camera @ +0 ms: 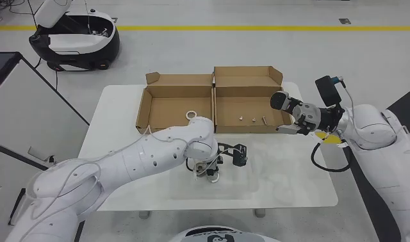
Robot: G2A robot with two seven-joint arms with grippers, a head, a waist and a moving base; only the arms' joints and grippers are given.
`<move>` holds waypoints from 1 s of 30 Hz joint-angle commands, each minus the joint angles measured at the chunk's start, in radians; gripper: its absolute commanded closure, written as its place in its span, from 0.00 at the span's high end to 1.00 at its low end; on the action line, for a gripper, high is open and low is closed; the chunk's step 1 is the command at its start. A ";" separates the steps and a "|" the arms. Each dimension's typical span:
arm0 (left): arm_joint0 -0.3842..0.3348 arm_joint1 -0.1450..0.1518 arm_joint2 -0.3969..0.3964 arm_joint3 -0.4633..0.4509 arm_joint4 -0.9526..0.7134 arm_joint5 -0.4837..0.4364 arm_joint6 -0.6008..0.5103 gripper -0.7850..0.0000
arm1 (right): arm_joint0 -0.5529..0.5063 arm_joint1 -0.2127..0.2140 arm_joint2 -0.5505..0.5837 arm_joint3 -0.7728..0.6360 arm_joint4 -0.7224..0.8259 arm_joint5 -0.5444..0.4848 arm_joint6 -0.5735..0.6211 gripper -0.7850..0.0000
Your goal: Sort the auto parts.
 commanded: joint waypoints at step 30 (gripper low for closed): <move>0.033 -0.010 0.000 0.026 0.023 0.019 -0.019 0.40 | 0.000 0.000 0.000 0.000 0.000 0.000 0.000 1.00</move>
